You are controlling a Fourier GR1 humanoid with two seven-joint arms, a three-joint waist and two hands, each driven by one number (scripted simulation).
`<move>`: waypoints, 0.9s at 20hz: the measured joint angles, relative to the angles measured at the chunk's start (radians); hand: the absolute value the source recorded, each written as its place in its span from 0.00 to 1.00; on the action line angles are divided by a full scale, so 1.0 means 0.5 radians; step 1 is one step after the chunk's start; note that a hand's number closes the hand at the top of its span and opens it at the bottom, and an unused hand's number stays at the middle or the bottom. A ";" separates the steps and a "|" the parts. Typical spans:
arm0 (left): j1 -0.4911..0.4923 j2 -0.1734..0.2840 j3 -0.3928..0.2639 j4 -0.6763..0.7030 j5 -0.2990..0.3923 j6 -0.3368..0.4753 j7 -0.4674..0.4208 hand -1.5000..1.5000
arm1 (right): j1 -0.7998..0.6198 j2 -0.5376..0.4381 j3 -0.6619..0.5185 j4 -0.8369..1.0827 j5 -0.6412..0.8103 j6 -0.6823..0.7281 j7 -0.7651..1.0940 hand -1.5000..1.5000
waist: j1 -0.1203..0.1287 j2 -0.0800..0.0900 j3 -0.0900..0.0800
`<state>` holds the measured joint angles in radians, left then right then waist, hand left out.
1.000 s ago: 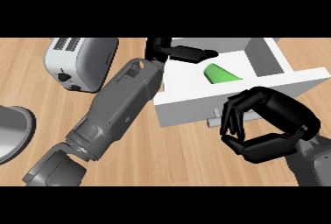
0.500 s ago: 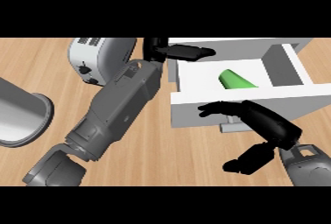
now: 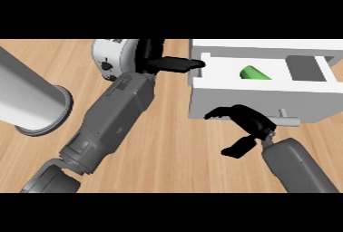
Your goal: Pick up the cup, place it into the drawer and close the drawer
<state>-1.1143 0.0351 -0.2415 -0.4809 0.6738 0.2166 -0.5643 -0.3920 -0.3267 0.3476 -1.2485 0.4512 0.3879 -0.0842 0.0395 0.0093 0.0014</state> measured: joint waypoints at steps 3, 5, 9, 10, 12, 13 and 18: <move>0.066 0.055 0.008 -0.087 0.009 -0.039 0.032 0.00 | -0.146 0.055 -0.022 0.371 0.096 -0.116 -0.131 1.00 | 0.043 0.000 0.001; 0.139 0.093 0.007 -0.137 0.011 -0.088 0.026 0.00 | -0.266 0.088 -0.064 0.577 0.133 -0.194 -0.213 1.00 | 0.070 -0.002 -0.004; 0.245 0.146 -0.002 -0.236 0.014 -0.139 0.052 0.00 | -0.482 0.073 -0.210 0.934 0.114 -0.293 -0.436 1.00 | 0.121 0.010 0.003; 0.269 0.164 -0.002 -0.262 0.019 -0.155 0.062 0.00 | -0.528 0.063 -0.248 1.010 0.109 -0.324 -0.479 1.00 | 0.132 0.013 0.004; 0.307 0.203 0.000 -0.310 0.028 -0.200 0.080 0.00 | -0.630 0.034 -0.336 1.139 0.082 -0.368 -0.535 1.00 | 0.164 0.022 0.005; 0.328 0.218 -0.004 -0.335 0.030 -0.219 0.092 0.00 | -0.680 0.019 -0.378 1.198 0.067 -0.387 -0.562 1.00 | 0.175 0.025 0.006; 0.408 0.275 -0.015 -0.413 0.032 -0.275 0.118 0.00 | -0.749 0.003 -0.478 1.336 -0.014 -0.347 -0.661 1.00 | 0.204 0.027 0.010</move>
<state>-0.9101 0.1726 -0.2492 -0.6875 0.6898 0.0791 -0.5052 -0.7663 -0.3251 0.1087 -0.5804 0.4440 0.2147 -0.4145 0.1413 0.0230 0.0066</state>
